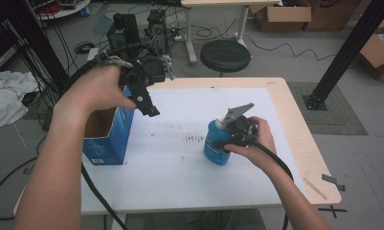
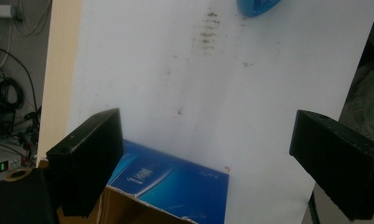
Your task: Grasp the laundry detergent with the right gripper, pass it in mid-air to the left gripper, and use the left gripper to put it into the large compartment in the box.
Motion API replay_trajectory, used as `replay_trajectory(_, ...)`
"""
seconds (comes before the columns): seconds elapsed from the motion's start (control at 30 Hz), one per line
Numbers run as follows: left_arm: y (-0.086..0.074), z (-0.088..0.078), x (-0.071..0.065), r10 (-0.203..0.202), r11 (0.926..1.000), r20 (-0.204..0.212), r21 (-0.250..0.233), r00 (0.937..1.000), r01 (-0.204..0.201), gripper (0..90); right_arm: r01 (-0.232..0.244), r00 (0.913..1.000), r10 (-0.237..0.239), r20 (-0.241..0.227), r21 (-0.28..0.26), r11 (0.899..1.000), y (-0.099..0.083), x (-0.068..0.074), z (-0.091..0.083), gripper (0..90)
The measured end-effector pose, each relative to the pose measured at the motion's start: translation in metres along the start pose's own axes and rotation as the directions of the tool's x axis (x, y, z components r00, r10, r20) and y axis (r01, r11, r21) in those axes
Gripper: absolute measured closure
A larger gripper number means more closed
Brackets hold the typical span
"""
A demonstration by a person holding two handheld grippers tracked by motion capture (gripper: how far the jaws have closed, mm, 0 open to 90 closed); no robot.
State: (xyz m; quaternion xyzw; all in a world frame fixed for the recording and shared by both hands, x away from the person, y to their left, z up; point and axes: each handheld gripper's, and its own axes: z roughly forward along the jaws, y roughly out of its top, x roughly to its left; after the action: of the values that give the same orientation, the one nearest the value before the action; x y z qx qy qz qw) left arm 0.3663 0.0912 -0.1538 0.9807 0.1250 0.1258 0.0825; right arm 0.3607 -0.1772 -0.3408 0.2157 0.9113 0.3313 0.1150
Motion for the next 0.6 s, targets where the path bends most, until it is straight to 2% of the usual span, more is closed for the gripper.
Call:
replay_trajectory(0.07,-0.0003,0.0001,0.0,-0.001,1.0,-0.001,-0.001,1.0,0.001,10.6,0.003,0.9999,-0.003,0.011,0.004,1.0,-0.0006,0.0007,0.0016,35.6)
replay_trajectory(0.27,-0.0012,0.0014,0.0007,-0.003,1.0,0.001,0.002,1.0,0.003,10.6,0.002,1.0,-0.002,0.002,-0.011,1.0,-0.0019,0.0014,0.0023,39.5)
replay_trajectory(0.43,-0.0012,0.0032,0.0009,-0.003,1.0,0.002,-0.001,1.0,0.003,10.6,-0.012,0.9997,0.012,-0.021,-0.017,1.0,-0.0029,-0.0012,0.0019,41.1)
replay_trajectory(0.57,-0.0012,0.0037,0.0011,-0.003,1.0,0.004,0.001,1.0,0.003,10.6,0.008,0.9991,-0.009,-0.042,-0.024,1.0,-0.0029,-0.0024,0.002,41.8)
replay_trajectory(0.6,-0.0014,0.0037,0.0017,-0.001,1.0,0.004,0.0,1.0,0.001,10.6,0.027,0.9982,-0.028,-0.054,-0.022,0.999,-0.002,-0.0031,0.0021,42.1)
